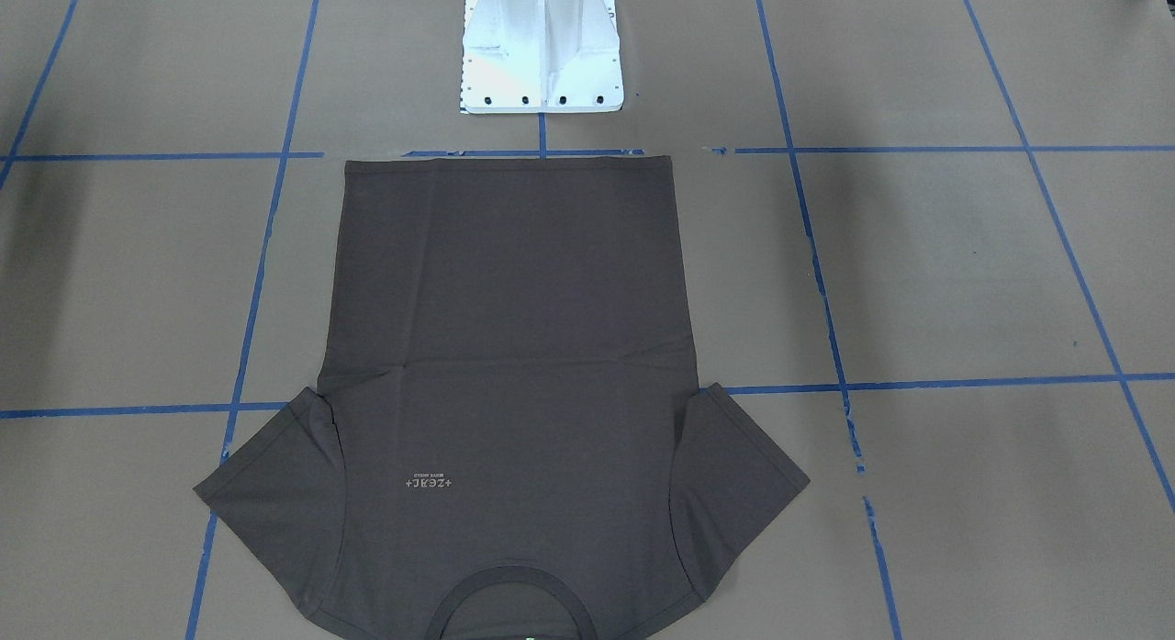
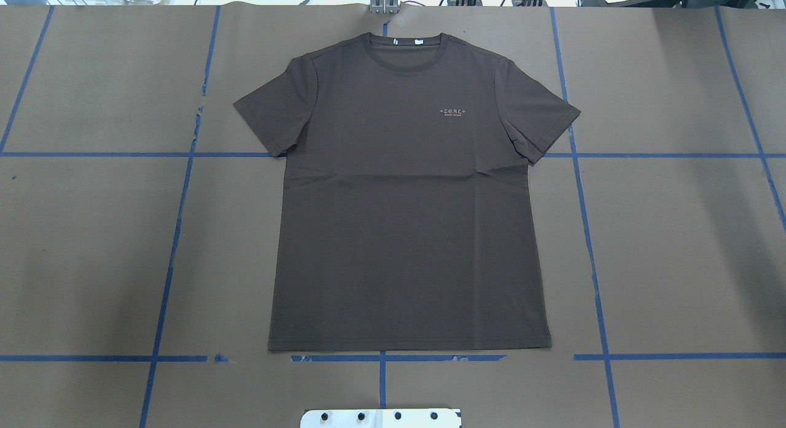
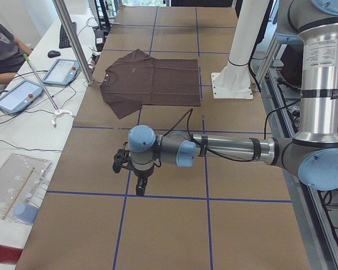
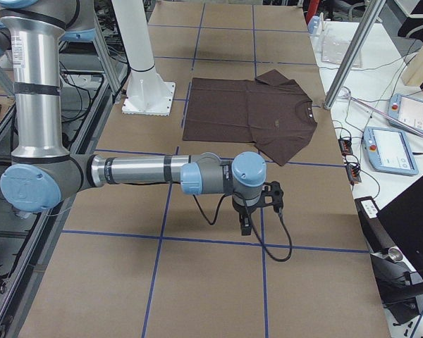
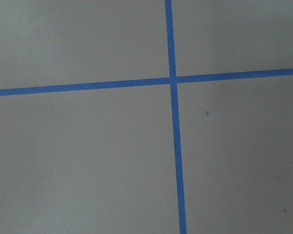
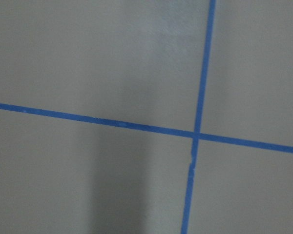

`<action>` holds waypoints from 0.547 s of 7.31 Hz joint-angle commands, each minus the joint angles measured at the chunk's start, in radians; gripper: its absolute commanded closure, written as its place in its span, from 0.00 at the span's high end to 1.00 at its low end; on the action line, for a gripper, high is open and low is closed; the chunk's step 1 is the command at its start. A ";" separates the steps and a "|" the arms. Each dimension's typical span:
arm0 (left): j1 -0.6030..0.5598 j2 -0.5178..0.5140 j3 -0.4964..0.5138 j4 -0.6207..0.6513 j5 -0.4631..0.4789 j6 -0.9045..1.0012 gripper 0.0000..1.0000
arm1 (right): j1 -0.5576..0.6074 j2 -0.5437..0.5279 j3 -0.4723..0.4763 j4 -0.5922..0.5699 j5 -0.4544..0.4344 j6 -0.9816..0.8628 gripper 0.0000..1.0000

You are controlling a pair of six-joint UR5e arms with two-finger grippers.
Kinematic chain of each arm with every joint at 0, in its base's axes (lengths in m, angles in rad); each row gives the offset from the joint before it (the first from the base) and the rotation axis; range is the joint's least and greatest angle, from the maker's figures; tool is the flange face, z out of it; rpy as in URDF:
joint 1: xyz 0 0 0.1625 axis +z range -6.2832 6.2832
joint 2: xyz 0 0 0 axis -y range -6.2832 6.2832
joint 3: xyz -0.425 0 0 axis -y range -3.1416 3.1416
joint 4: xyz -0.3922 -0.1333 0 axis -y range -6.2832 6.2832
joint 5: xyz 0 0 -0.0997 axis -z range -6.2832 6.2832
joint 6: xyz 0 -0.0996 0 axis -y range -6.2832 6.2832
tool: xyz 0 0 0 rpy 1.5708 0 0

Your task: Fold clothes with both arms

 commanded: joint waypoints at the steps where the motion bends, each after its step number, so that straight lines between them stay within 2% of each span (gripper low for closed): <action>1: 0.023 -0.094 0.000 -0.017 0.004 0.001 1.00 | -0.172 0.154 -0.019 0.032 -0.015 0.205 1.00; 2: 0.034 -0.089 0.003 -0.069 0.002 -0.002 1.00 | -0.257 0.261 -0.068 0.034 -0.091 0.224 1.00; 3: 0.034 -0.092 0.008 -0.100 0.002 -0.002 1.00 | -0.324 0.311 -0.117 0.084 -0.136 0.264 1.00; 4: 0.034 -0.097 0.014 -0.124 0.002 -0.011 1.00 | -0.324 0.351 -0.218 0.224 -0.138 0.337 1.00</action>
